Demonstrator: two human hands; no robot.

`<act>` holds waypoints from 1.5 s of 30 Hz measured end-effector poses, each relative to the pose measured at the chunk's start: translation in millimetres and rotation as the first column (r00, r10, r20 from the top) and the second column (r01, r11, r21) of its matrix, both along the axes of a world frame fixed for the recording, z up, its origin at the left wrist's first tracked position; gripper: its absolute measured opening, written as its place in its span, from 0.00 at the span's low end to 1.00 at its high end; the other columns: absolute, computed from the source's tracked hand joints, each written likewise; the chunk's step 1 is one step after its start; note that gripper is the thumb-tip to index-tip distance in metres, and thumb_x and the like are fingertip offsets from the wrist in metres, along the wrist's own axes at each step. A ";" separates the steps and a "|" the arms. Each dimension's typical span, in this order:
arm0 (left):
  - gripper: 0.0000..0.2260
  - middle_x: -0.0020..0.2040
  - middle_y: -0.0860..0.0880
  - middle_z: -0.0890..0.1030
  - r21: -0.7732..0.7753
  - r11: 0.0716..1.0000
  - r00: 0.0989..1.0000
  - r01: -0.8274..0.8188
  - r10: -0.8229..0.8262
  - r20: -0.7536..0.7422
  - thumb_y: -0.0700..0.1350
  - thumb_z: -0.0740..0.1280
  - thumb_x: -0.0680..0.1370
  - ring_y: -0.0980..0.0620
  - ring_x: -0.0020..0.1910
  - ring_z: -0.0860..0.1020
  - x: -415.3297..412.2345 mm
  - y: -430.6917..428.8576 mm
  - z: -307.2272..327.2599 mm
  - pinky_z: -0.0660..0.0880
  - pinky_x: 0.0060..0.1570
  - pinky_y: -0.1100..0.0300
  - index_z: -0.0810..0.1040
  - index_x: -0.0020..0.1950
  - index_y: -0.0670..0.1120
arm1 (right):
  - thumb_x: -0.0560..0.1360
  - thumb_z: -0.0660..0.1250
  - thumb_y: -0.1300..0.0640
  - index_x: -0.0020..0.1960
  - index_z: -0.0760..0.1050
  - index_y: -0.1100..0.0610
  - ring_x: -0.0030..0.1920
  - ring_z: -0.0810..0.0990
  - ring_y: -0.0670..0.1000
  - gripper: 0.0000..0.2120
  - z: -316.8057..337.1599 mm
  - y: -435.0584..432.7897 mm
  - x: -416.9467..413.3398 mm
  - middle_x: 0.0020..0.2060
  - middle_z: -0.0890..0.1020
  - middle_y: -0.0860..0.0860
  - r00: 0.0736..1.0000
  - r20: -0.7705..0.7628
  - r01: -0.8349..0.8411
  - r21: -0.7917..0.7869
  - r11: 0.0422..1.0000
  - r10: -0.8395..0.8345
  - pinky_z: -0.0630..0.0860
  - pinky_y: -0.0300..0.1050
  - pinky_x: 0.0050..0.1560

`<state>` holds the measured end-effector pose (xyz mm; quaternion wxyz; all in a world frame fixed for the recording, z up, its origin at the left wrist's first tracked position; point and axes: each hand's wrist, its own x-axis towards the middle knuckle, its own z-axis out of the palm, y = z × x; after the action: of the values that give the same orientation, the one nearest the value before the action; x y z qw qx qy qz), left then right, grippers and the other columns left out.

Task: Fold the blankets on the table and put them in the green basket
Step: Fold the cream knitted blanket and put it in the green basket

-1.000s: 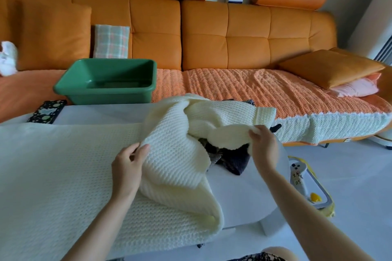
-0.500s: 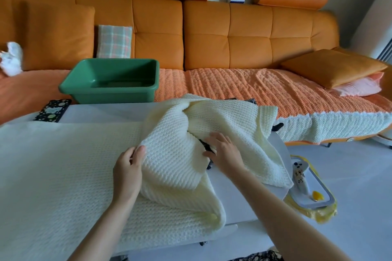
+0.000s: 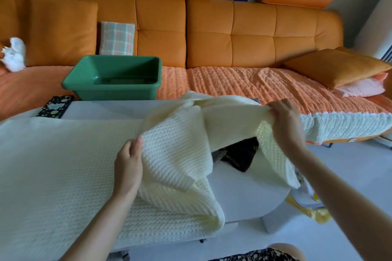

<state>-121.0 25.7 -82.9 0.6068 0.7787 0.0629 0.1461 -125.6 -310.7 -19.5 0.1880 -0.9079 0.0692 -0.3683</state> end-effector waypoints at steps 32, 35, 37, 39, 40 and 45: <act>0.05 0.40 0.53 0.81 0.218 0.915 0.932 0.340 -0.358 0.050 0.46 0.66 0.77 0.59 0.41 0.77 -35.9 -48.2 -3.1 0.69 0.40 0.72 0.79 0.41 0.51 | 0.77 0.62 0.66 0.59 0.77 0.57 0.55 0.75 0.56 0.13 -40.4 -2.2 -78.1 0.54 0.76 0.53 0.997 -0.047 -0.056 0.094 0.994 0.061 0.73 0.51 0.56; 0.08 0.41 0.52 0.81 0.394 0.841 0.907 0.372 -0.420 0.041 0.50 0.67 0.76 0.55 0.43 0.77 -36.8 -64.2 -12.0 0.72 0.45 0.61 0.81 0.44 0.47 | 0.76 0.62 0.60 0.62 0.76 0.54 0.63 0.71 0.53 0.15 -62.4 16.1 -90.5 0.63 0.74 0.53 0.980 -0.144 -0.139 0.008 0.990 0.138 0.67 0.51 0.64; 0.08 0.45 0.52 0.80 0.487 0.795 0.906 0.361 -0.423 0.018 0.50 0.68 0.75 0.54 0.46 0.76 -33.8 -67.6 -20.4 0.72 0.48 0.57 0.82 0.48 0.47 | 0.78 0.59 0.50 0.62 0.75 0.49 0.64 0.70 0.46 0.15 -77.5 35.5 -107.3 0.65 0.72 0.46 0.939 -0.199 -0.273 0.069 0.960 0.281 0.66 0.46 0.64; 0.08 0.44 0.51 0.81 0.478 0.821 0.925 0.313 -0.378 0.044 0.49 0.67 0.75 0.52 0.45 0.77 -30.4 -66.4 -20.7 0.73 0.46 0.57 0.83 0.47 0.46 | 0.77 0.57 0.39 0.62 0.73 0.44 0.63 0.69 0.40 0.17 -92.8 57.5 -126.4 0.64 0.71 0.41 0.874 -0.285 -0.383 0.090 0.919 0.392 0.67 0.40 0.63; 0.08 0.43 0.50 0.81 0.464 0.835 0.931 0.294 -0.360 0.058 0.49 0.67 0.75 0.51 0.44 0.78 -28.5 -65.8 -19.4 0.73 0.45 0.56 0.82 0.46 0.45 | 0.76 0.57 0.36 0.62 0.72 0.43 0.63 0.69 0.39 0.19 -102.1 66.8 -133.1 0.64 0.71 0.39 0.844 -0.322 -0.426 0.083 0.901 0.429 0.67 0.38 0.62; 0.09 0.46 0.51 0.81 0.393 0.835 0.904 0.386 -0.427 0.019 0.48 0.68 0.75 0.53 0.49 0.78 -22.6 -67.3 -11.7 0.74 0.51 0.56 0.82 0.50 0.45 | 0.71 0.65 0.37 0.51 0.77 0.40 0.53 0.74 0.38 0.13 -123.4 95.0 -137.4 0.49 0.78 0.35 0.841 -0.268 -0.346 0.401 0.848 0.470 0.71 0.33 0.52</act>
<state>-143.6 -41.6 -94.6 0.4639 0.8679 -0.1655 0.0641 -263.0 -215.7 -142.9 0.3999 -0.9066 -0.0339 -0.1306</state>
